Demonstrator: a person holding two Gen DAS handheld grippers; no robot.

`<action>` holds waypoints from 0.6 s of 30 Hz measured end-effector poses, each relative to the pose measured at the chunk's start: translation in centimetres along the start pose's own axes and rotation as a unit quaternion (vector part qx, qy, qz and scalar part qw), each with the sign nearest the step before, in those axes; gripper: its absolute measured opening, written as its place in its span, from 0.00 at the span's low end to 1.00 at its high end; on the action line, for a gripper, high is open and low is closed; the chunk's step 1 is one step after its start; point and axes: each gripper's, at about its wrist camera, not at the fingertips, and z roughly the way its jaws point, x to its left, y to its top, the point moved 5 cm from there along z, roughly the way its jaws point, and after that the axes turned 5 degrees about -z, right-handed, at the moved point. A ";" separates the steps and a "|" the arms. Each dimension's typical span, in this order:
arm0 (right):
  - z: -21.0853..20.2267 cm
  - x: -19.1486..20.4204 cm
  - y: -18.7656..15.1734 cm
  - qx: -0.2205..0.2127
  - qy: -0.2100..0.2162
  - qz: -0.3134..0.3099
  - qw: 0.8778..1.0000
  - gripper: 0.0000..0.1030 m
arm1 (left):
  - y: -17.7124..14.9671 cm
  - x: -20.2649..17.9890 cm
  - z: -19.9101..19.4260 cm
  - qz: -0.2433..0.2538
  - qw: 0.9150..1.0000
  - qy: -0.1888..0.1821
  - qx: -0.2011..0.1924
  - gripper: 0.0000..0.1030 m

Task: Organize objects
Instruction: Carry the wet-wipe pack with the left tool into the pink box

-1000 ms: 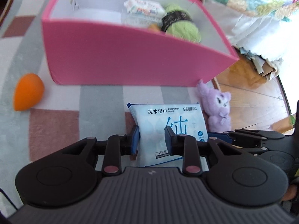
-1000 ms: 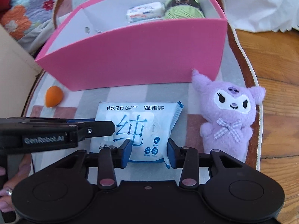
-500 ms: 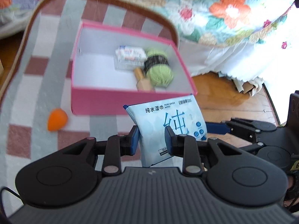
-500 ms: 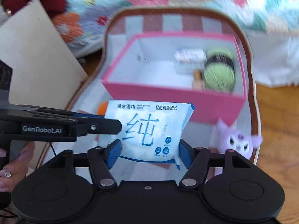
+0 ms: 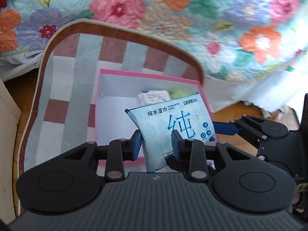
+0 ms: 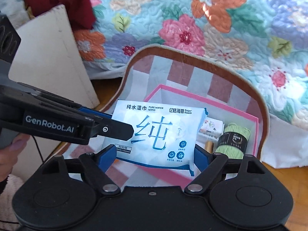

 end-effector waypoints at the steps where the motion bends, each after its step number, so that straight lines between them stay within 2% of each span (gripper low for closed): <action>1: 0.8 -0.6 0.3 0.003 0.004 0.007 1.000 0.85 | 0.5 0.2 1.0 -0.001 1.000 0.005 0.001 0.30; 6: 4.9 -3.3 0.8 0.002 0.014 0.034 0.999 0.85 | 1.7 1.3 5.4 -0.009 1.000 0.018 0.023 0.30; 11: 8.4 -5.4 -0.8 0.038 0.066 0.099 0.992 0.85 | 1.5 2.5 9.1 -0.011 0.998 0.033 0.060 0.30; 15: 10.0 -5.7 -2.0 0.059 0.080 0.109 0.989 0.85 | 0.5 2.4 11.1 0.005 0.995 0.051 0.090 0.30; 18: 10.8 -6.1 -2.6 0.073 0.087 0.119 0.986 0.85 | 0.0 2.4 12.0 0.014 0.994 0.061 0.094 0.30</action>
